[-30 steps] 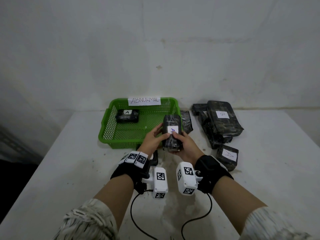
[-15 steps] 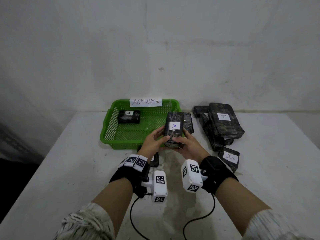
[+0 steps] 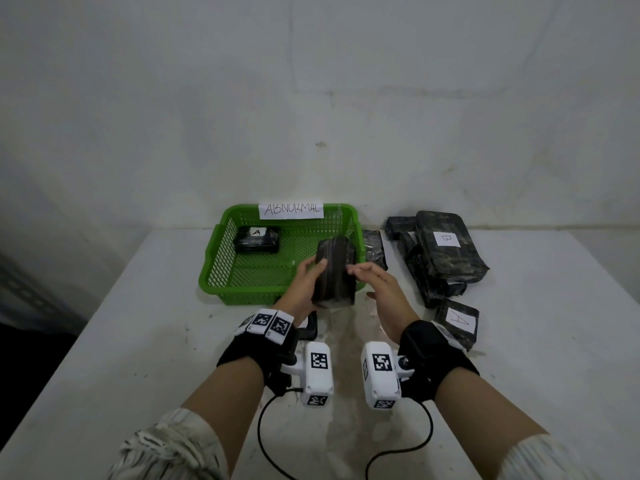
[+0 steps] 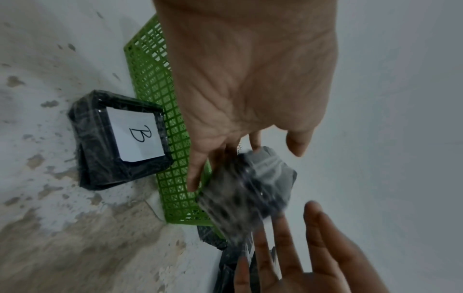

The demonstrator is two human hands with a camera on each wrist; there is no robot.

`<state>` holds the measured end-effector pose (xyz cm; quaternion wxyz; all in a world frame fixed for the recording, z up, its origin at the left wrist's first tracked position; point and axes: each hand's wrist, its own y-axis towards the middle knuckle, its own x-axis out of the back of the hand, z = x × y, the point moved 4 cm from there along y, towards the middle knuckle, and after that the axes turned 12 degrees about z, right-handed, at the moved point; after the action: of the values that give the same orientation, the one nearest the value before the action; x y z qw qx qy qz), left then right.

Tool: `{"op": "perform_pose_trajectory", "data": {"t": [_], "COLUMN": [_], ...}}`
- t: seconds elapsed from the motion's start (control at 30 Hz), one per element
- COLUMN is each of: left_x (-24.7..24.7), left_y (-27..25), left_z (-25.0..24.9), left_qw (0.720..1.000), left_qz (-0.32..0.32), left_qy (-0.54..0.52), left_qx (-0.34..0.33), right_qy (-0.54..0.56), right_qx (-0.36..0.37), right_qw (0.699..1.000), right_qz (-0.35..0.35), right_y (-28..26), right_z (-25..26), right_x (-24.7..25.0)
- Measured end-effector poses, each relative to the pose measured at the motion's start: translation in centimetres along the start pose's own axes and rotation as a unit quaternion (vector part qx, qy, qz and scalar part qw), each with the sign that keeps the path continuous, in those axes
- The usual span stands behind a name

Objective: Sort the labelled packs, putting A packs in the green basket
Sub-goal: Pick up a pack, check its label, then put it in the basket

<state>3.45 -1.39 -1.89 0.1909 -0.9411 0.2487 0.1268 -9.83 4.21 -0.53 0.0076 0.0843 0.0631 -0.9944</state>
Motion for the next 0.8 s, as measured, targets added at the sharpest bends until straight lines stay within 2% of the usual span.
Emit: {"op": "perform_pose_trajectory", "data": {"t": [0.13,0.23,0.3,0.4,0.47,0.57,0.7,0.8], "left_x": [0.4,0.8,0.6,-0.6,-1.4,-1.8,-2.3,-2.3], "left_y": [0.0,-0.2,-0.3,-0.7,-0.8,-0.5,-0.5,-0.3], "left_z": [0.0,0.1,0.3,0.5,0.5,0.6,-0.1,-0.8], "left_qw": [1.0,0.999,0.999,0.999,0.999,0.999,0.995,0.988], "left_qz": [-0.014,-0.006,0.019,0.038,0.04,0.027,0.025,0.015], "left_qy": [-0.021,-0.043,-0.05,-0.016,0.006,0.032,0.095,0.153], "left_qx": [0.002,0.005,0.009,0.015,0.024,0.034,0.034,0.024], "right_qy": [0.006,0.062,0.056,0.024,0.006,-0.009,-0.096,-0.104], "right_qx": [0.014,0.021,-0.001,-0.046,-0.056,-0.043,-0.014,-0.011], "right_qw": [1.0,0.998,0.998,0.999,0.998,0.999,0.994,0.994], "right_qz": [0.023,-0.025,-0.042,-0.005,-0.004,-0.019,-0.047,-0.044], "right_y": [0.3,0.7,0.9,1.6,1.9,2.0,2.3,2.4], "right_z": [0.3,0.6,0.6,-0.1,-0.6,-0.5,-0.3,-0.7], "right_x": [-0.1,0.8,1.0,0.0,-0.6,-1.1,-1.0,-1.0]}}
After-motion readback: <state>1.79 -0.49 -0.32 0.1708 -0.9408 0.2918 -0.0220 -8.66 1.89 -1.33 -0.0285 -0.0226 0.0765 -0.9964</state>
